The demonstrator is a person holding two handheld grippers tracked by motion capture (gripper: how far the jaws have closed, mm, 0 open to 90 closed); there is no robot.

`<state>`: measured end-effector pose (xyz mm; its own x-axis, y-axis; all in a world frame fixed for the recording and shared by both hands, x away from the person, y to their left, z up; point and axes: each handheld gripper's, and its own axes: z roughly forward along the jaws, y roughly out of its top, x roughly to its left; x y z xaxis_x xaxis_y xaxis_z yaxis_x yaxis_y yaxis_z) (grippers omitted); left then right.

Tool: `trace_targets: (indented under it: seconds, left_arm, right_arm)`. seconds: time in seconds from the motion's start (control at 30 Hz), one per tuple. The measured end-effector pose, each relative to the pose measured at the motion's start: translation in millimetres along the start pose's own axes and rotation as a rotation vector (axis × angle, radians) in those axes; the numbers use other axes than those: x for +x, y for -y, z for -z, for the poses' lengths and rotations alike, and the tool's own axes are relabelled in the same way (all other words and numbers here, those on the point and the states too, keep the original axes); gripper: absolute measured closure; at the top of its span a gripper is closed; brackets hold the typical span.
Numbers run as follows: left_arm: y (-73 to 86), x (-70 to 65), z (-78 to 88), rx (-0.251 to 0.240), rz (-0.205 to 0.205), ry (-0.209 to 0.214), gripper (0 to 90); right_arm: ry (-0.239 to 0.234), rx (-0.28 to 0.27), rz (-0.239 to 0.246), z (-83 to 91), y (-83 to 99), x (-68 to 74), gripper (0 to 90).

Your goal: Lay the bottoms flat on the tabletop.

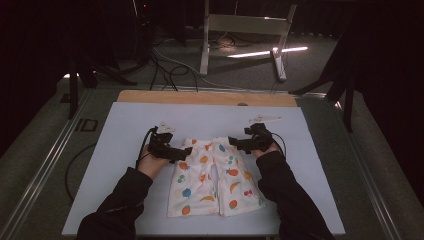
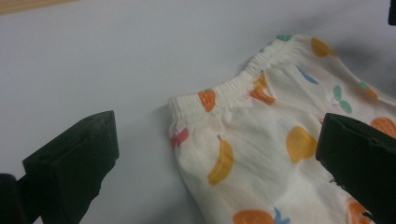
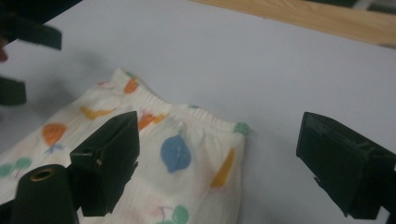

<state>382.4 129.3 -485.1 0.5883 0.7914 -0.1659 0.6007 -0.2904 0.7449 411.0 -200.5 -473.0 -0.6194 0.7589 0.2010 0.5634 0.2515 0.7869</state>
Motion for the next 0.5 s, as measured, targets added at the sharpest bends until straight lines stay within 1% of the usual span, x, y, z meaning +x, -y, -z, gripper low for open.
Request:
trace_targets:
  seconds: [0.03, 0.1, 0.13, 0.17, 0.2, 0.23, 0.27, 0.3, 0.33, 0.37, 0.4, 0.43, 0.47, 0.5]
  left_arm:
    - [-0.1, 0.8, -2.0, 0.0, 0.009, -0.006, 0.2]
    - [0.3, 3.1, -5.7, -0.017, 0.016, -0.01, 0.2]
    - [0.4, 3.9, -7.6, -0.019, 0.022, -0.023, 0.3]
    - [0.1, 5.5, -9.7, -0.003, 0.043, -0.02, 0.7]
    - [-0.4, 7.3, -12.2, 0.016, 0.077, -0.002, 1.1]
    - [-0.7, 9.2, -14.3, 0.039, 0.095, 0.001, 1.1]
    - [-1.1, 10.6, -16.6, 0.062, 0.109, 0.001, 2.0]
    - [-0.9, 11.9, -18.7, 0.072, 0.115, 0.004, 4.9]
    - [-0.8, 12.3, -21.3, 0.088, 0.115, -0.01, 7.8]
    - [0.1, 12.8, -23.8, 0.095, 0.113, -0.016, 11.4]
    - [1.2, 13.0, -26.0, 0.098, 0.108, -0.021, 11.9]
    - [2.4, 12.9, -28.3, 0.107, 0.103, -0.027, 15.6]
    - [3.8, 13.0, -30.5, 0.114, 0.095, -0.017, 16.7]
    - [5.1, 12.5, -32.2, 0.119, 0.084, -0.018, 16.8]
  right_arm:
    - [0.006, 0.006, -0.016, -2.7, -0.2, -1.3, 13.5]
    - [-0.008, 0.023, -0.053, -8.8, -0.3, -3.5, 13.5]
    - [-0.008, 0.031, -0.057, -11.0, -0.1, -4.1, 14.2]
    - [0.0, 0.041, -0.063, -13.4, -0.2, -4.6, 15.4]
    - [-0.005, 0.05, -0.068, -15.8, -0.3, -5.3, 17.3]
    - [-0.009, 0.057, -0.069, -17.7, -0.2, -5.8, 22.4]
    - [0.008, 0.065, -0.069, -19.8, -0.2, -6.0, 24.8]
    - [0.007, 0.073, -0.072, -22.1, -0.2, -6.7, 26.4]
    - [0.006, 0.085, -0.076, -24.3, 0.2, -7.7, 30.8]
    - [0.02, 0.097, -0.084, -26.8, 0.8, -8.2, 31.9]
    - [0.032, 0.106, -0.083, -29.7, 2.0, -9.5, 31.9]
    - [0.031, 0.119, -0.088, -32.6, 3.4, -10.8, 32.7]
    - [0.035, 0.127, -0.098, -35.2, 5.1, -11.7, 34.7]
    - [0.04, 0.134, -0.098, -37.5, 6.8, -12.9, 35.4]
